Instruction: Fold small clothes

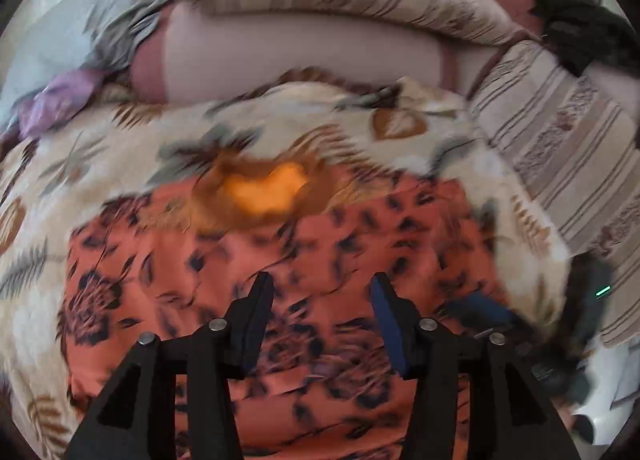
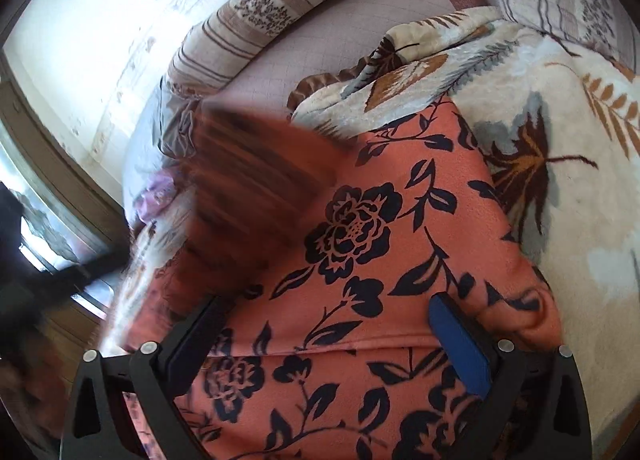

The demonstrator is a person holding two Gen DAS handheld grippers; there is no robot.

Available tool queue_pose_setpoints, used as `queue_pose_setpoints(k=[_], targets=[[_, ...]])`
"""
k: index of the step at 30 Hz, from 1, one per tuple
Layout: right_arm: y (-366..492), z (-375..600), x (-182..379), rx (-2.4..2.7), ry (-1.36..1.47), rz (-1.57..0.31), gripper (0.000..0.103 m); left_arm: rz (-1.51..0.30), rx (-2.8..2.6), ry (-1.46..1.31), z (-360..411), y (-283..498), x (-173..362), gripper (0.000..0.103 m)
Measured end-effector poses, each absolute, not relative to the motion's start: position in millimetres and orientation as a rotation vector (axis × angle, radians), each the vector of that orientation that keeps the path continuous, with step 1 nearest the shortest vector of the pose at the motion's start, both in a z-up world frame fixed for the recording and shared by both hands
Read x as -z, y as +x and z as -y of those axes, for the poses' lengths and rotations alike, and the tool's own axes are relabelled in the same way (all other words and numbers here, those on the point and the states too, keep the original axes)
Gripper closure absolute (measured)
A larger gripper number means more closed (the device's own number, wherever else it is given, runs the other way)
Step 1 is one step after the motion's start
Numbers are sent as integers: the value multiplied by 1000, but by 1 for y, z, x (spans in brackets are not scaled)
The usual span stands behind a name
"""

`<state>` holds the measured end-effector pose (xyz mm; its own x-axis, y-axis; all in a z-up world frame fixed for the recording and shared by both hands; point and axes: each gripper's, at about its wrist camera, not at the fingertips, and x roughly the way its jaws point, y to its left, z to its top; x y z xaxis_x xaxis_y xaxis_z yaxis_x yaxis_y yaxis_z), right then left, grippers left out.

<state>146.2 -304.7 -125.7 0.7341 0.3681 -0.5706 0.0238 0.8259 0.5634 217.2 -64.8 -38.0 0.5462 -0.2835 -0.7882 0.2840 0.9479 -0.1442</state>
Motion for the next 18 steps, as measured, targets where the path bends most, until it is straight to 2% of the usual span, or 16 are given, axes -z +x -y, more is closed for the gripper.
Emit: queue_pose_setpoints(k=[2, 4, 6, 10, 13, 15, 16, 17, 18], targets=[[139, 313, 120, -238, 651, -733, 1, -866, 280, -45, 29, 198, 30, 47], [135, 318, 111, -278, 712, -722, 1, -784, 204, -87, -7, 197, 25, 22], [139, 319, 103, -291, 742, -732, 1, -711, 64, -118, -48, 189, 29, 15], [170, 315, 95, -292, 805, -796, 1, -811, -46, -137, -81, 204, 70, 15], [201, 319, 116, -135, 889, -977, 3, -861, -44, -154, -95, 198, 95, 15], [209, 318, 127, -58, 894, -1069, 24, -902, -49, -164, -100, 192, 103, 15], [210, 315, 124, -20, 844, -1093, 41, -907, -27, -181, -99, 194, 103, 15], [212, 310, 120, -2, 790, -1116, 72, -899, -7, -186, -97, 195, 100, 15], [215, 305, 116, 8, 734, -1144, 89, -891, -6, -175, -94, 193, 100, 15]])
